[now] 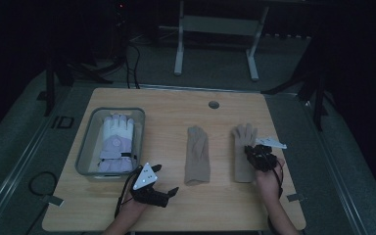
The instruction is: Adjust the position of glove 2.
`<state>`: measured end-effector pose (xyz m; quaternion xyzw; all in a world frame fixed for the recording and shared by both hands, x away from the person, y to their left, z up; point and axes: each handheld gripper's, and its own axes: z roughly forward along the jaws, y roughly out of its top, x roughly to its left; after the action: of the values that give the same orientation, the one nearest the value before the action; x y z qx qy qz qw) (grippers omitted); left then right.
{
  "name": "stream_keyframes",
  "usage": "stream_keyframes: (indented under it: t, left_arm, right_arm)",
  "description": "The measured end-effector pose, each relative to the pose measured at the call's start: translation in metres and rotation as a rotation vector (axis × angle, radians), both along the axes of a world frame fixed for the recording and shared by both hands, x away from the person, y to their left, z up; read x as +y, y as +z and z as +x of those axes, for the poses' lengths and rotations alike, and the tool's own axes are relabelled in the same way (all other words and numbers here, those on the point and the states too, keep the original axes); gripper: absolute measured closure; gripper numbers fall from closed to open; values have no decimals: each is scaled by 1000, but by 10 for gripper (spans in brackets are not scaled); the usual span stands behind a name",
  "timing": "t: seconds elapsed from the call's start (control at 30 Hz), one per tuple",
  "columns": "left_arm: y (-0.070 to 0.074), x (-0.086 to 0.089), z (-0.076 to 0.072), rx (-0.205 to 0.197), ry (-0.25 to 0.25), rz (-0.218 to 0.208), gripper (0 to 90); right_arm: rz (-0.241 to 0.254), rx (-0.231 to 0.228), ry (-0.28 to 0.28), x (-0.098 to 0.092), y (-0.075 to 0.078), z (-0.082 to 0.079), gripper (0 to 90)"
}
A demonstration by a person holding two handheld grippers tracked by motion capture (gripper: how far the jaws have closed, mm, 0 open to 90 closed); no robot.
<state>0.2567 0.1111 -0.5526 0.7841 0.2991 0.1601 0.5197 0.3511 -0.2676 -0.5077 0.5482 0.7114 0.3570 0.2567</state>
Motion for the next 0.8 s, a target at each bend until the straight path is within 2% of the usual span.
stream_keyframes:
  t: [0.07,0.37,0.47,0.53,0.8]
  left_arm:
    - [0,0,0,0,2,0,18]
    - [1,1,-1,-5,-1,-4,18]
    - [1,1,0,-6,-2,-5,18]
    - [1,1,-1,-9,-2,-1,18]
    - [2,1,-1,-12,-8,-7,18]
  right_arm:
    - [-4,-11,5,11,6,0,842]
    - [50,-21,47,60,25,5,841]
    - [59,-23,47,77,26,6,840]
    - [84,-7,49,86,24,8,839]
    - [107,-2,65,120,21,8,839]
